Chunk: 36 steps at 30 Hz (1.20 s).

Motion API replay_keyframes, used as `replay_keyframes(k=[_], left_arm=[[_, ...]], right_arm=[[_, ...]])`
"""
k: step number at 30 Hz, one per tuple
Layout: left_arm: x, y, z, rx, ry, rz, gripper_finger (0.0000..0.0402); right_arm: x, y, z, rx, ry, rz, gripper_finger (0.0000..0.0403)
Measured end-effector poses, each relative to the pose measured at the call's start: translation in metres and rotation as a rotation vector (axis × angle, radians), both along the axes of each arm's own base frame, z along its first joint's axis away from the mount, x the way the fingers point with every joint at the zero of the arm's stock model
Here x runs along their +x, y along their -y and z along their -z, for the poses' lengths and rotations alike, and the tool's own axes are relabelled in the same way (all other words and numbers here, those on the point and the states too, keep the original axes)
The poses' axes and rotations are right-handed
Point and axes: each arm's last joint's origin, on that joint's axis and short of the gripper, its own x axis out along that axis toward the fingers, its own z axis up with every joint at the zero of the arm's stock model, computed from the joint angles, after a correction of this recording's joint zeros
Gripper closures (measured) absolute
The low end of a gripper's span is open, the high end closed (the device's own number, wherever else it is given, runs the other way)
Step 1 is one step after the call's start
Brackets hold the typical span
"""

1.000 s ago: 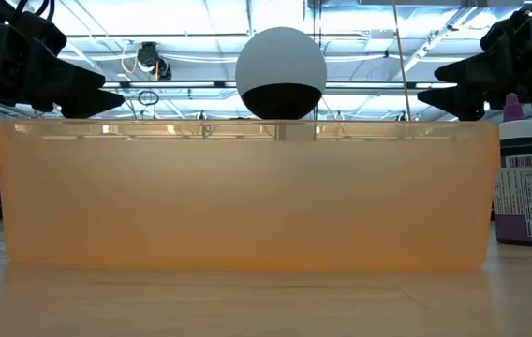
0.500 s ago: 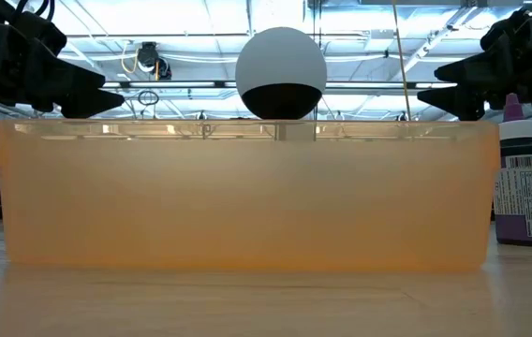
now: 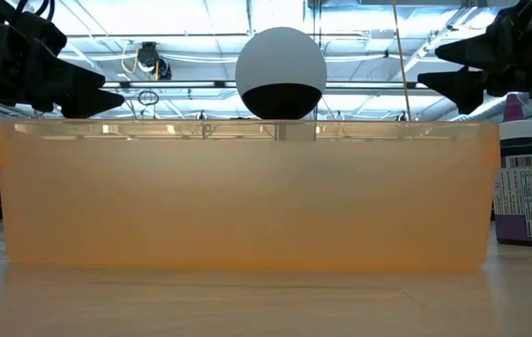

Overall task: Pick & Place food coloring
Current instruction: Put the small black food coloring bottle into the orange container

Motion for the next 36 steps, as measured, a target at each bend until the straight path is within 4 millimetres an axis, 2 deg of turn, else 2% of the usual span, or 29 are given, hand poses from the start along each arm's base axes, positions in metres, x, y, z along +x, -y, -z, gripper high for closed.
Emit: replay_keyframes(k=[5,11,16,19,22,28,32,36], left_arm=[[0.0,0.0,0.0,0.0,0.0,0.0,0.0078],[0.0,0.0,0.0,0.0,0.0,0.0,0.0078],[0.0,0.0,0.0,0.0,0.0,0.0,0.0078],[0.0,0.0,0.0,0.0,0.0,0.0,0.0078],[0.0,0.0,0.0,0.0,0.0,0.0,0.0078],[0.0,0.0,0.0,0.0,0.0,0.0,0.0078],[0.0,0.0,0.0,0.0,0.0,0.0,0.0078],[0.0,0.0,0.0,0.0,0.0,0.0,0.0078]], right_arm=[[0.0,0.0,0.0,0.021,0.006,-0.004,0.011],[0.001,-0.001,0.003,0.371,0.029,-0.1,0.011],[0.001,0.0,0.002,0.464,0.06,-0.066,0.011],[0.0,0.0,0.001,0.473,0.068,-0.076,0.011],[0.001,0.0,0.004,0.41,0.036,-0.049,0.011],[0.0,0.005,0.012,0.393,-0.022,0.139,0.011],[0.0,0.005,0.012,0.427,-0.014,0.137,0.011],[0.0,0.006,0.012,0.373,-0.027,0.174,0.011]])
